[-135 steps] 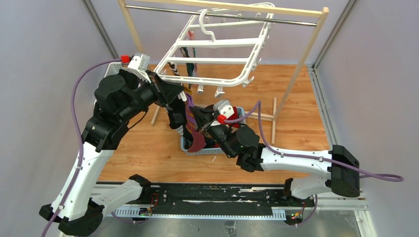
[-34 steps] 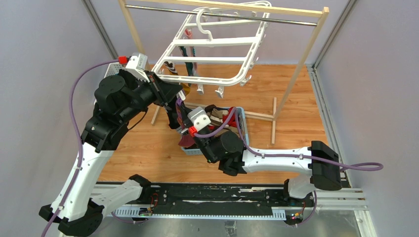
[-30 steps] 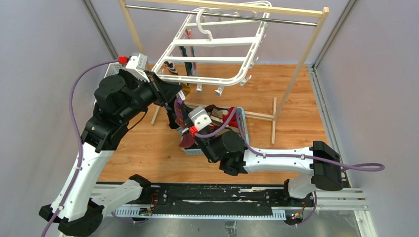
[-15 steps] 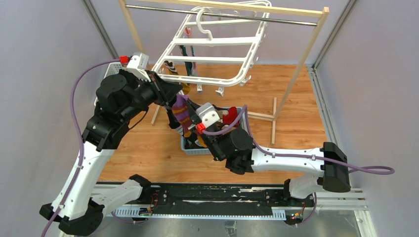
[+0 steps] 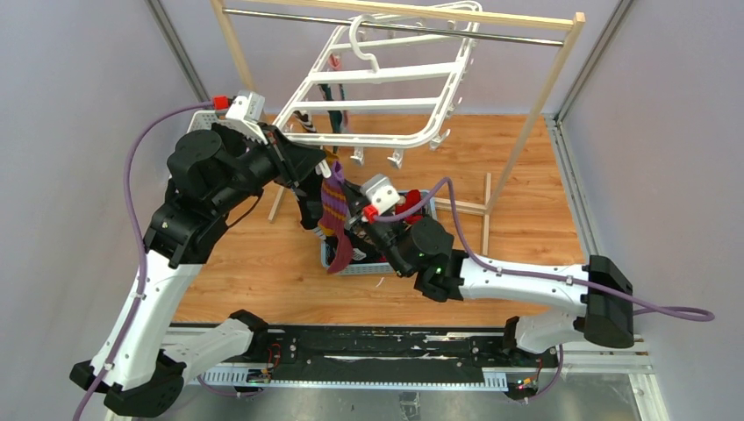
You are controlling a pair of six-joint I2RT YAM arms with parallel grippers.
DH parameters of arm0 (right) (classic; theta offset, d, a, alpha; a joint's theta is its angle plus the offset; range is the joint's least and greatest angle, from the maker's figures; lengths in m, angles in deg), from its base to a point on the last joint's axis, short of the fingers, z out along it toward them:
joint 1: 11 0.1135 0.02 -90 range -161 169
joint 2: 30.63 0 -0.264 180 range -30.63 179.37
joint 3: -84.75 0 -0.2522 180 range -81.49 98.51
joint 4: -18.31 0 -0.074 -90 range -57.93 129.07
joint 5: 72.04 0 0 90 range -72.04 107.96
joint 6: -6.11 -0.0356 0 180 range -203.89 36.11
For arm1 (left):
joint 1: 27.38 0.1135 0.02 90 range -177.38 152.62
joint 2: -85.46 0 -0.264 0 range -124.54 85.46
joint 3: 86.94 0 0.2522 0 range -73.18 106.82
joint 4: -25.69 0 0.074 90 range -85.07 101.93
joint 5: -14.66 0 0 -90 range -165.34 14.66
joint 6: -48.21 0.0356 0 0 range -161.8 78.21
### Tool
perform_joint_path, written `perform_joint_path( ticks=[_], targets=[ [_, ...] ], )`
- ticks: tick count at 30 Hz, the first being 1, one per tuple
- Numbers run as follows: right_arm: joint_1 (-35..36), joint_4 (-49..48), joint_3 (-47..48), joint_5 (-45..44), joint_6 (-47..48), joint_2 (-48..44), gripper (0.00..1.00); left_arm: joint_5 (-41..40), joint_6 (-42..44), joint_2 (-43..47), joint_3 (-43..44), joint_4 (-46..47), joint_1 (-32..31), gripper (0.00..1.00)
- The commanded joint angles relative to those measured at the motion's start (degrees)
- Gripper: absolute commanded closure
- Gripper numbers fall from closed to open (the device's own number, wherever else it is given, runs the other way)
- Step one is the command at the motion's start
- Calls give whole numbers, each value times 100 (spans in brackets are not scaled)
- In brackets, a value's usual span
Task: Clip the socks to the hanger
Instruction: Clamp the sock onto the hanger.
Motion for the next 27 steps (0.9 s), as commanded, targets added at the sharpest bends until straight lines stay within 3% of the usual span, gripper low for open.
perform_joint_path(
  ticks=[1, 9, 12, 15, 20, 27],
  targets=[
    [-523, 476, -157, 1157, -1266, -473, 100, 495, 162, -31, 176, -213, 31, 100],
    [-1120, 776, -438, 3545, -1910, -809, 100, 1020, 381, -97, 195, -234, 40, 100],
    [-1688, 631, -527, 5301, -2894, -827, 100, 1177, 377, -135, 241, -233, 59, 100],
    [-2032, 355, -510, 6452, -3380, -779, 100, 1310, 374, -166, 255, -196, 75, 100],
    [-2198, 316, -324, 7023, -3526, -672, 100, 1655, 267, -260, 293, -178, 103, 100],
    [-2492, -314, -365, 6690, -4084, -504, 100, 1965, 217, -302, 313, -179, 117, 100]
  ],
)
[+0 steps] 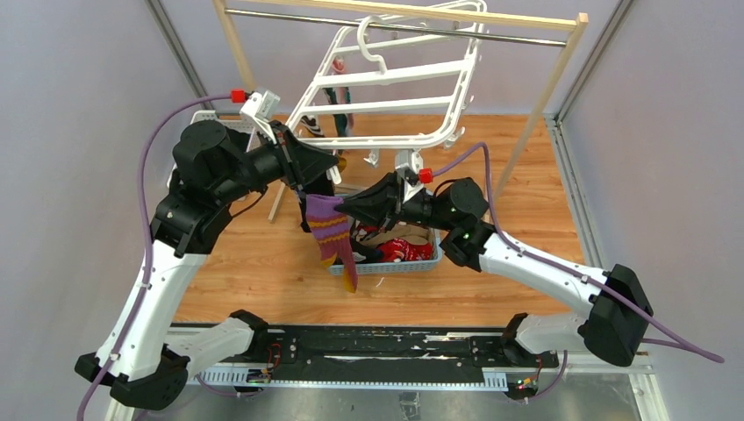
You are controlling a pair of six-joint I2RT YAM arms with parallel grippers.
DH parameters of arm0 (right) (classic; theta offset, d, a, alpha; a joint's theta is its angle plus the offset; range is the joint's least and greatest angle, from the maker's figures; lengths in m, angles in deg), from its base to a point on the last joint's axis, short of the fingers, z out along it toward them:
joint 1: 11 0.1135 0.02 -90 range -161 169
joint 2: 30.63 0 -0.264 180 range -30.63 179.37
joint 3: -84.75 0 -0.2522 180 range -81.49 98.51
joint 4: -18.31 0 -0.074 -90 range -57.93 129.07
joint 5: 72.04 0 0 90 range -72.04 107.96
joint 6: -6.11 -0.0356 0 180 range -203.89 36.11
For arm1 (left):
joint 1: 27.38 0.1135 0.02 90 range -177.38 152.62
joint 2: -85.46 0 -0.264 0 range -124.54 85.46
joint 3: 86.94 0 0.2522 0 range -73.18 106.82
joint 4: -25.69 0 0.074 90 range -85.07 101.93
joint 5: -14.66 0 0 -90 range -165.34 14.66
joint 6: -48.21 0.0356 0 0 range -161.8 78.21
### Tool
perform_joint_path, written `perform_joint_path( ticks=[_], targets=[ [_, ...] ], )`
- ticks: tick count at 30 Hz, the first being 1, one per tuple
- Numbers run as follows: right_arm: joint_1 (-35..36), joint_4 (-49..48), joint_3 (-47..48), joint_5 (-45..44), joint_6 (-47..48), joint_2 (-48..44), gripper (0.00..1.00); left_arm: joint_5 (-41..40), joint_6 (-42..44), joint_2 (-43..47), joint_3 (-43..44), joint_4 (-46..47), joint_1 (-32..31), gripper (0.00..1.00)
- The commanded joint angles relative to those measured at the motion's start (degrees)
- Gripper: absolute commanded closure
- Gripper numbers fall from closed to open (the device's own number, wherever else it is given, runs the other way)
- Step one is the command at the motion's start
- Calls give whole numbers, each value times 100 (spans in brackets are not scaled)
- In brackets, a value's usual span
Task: Clip the socks to the hanger
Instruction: Clamp the sock onto the hanger.
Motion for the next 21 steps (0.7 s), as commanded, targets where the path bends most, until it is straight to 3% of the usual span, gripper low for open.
perform_joint_path(
  ticks=[1, 11, 21],
  targets=[
    [-225, -551, 94, -13, -501, 111, 100, 695, -14, -42, 122, -163, 7, 100],
    [-345, -660, -103, -979, -459, -2, 100, 798, -8, -6, 123, -204, 80, 100],
    [-415, -897, -114, -1036, -569, -45, 100, 886, 75, -12, 121, -290, 121, 100]
  ],
)
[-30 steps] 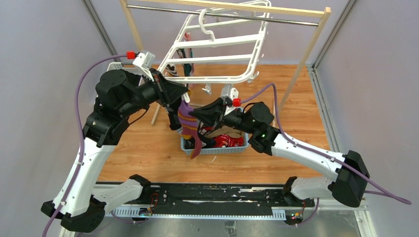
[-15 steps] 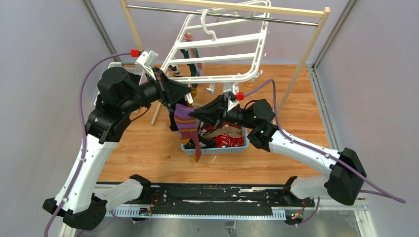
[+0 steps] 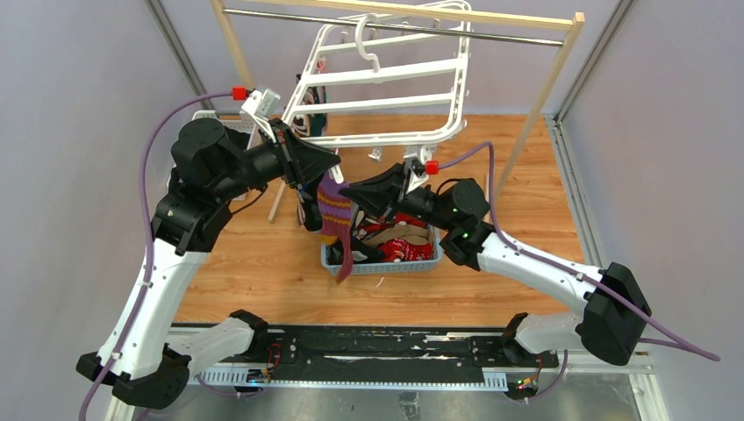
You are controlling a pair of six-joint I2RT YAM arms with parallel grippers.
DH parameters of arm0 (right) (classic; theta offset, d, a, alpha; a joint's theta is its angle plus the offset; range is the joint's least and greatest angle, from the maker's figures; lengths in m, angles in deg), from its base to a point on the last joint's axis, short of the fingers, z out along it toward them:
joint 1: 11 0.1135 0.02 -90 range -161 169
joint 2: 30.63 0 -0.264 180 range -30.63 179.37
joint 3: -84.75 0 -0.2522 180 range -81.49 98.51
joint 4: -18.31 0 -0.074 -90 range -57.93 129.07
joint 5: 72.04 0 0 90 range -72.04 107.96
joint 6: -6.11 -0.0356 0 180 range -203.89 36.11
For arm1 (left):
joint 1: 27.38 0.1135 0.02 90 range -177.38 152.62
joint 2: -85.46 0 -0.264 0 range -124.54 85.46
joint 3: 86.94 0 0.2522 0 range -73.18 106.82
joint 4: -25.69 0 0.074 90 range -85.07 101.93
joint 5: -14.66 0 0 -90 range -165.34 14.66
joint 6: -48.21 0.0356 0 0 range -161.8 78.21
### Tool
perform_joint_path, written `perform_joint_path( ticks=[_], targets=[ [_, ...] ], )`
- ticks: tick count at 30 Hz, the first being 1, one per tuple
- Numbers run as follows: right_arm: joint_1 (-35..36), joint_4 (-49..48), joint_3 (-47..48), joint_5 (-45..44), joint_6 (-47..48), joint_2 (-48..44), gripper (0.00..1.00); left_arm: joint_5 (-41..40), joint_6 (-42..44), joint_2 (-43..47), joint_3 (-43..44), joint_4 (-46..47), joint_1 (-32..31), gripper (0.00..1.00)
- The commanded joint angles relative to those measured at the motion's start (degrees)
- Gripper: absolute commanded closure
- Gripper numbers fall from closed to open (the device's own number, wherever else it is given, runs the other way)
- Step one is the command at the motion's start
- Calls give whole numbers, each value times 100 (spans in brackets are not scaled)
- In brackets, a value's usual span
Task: Clip the socks to the hanger
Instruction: Clamp the sock onto the hanger.
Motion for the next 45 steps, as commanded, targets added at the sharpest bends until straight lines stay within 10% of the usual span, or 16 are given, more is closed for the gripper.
perform_joint_path(
  ticks=[1, 15, 45],
  targets=[
    [-231, -407, 60, -211, -261, -153, 100, 502, 90, 41, 95, -456, 53, 100],
    [-317, -75, 506, 1233, -435, -65, 100, 505, 90, -27, 36, -339, 106, 100],
    [-497, -477, 175, -203, -432, -131, 100, 1113, 162, -72, 84, -592, 168, 100]
  ],
)
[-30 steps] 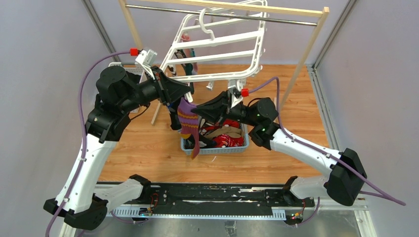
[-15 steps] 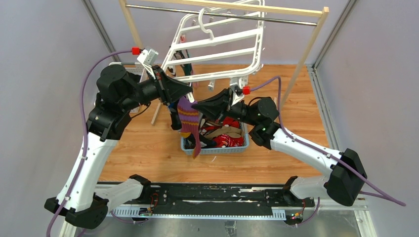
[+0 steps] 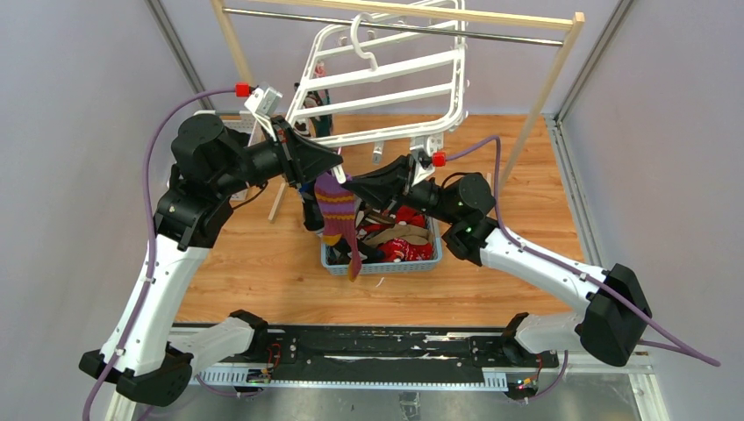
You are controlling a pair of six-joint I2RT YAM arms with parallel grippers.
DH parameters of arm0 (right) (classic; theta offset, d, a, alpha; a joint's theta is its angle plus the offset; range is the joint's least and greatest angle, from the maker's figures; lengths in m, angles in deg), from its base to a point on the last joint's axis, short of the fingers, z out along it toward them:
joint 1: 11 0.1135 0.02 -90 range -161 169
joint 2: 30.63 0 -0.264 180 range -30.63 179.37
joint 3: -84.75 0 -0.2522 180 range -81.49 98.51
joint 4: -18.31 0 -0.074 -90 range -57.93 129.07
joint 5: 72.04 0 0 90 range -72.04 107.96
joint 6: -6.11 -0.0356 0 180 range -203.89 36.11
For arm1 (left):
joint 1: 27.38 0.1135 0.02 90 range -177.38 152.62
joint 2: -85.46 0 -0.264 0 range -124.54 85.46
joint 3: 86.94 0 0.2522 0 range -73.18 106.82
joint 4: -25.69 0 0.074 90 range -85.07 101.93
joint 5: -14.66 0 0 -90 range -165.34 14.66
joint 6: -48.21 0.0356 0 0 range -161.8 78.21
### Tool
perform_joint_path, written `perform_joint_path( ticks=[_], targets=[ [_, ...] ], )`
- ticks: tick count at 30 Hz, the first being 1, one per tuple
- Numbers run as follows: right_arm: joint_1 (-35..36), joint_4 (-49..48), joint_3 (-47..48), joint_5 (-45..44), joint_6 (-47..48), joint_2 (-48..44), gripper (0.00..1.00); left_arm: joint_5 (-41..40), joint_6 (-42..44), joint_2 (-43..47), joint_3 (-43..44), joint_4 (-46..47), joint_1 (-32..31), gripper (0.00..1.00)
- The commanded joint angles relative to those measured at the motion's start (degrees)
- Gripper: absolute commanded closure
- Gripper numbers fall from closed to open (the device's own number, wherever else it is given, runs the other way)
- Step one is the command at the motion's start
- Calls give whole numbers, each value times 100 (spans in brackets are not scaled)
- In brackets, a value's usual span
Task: Clip the socks to the hanger
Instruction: Clamp the sock onto the hanger.
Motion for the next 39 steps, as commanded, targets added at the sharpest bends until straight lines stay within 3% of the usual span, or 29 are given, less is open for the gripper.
perform_joint_path(
  ticks=[1, 29, 31, 34, 37, 39],
  targets=[
    [-302, -485, -87, -475, -232, -124, 100, 587, 96, 32, 40, -720, 20, 100],
    [-402, -1186, -91, -89, -1147, 147, 100, 290, 142, 84, -77, -622, 28, 100],
    [-409, -1203, -84, -104, -1183, 168, 100, 23, 144, 139, -96, -601, 28, 88],
    [-403, -1172, -44, -111, -1254, 219, 100, -317, 204, 204, -112, -611, 28, 47],
    [-407, -1140, -29, -153, -1309, 275, 100, -581, 206, 245, -125, -641, 28, 38],
    [-398, -1140, -50, -170, -1350, 297, 95, -770, 201, 293, -154, -604, 28, 36]
  ],
)
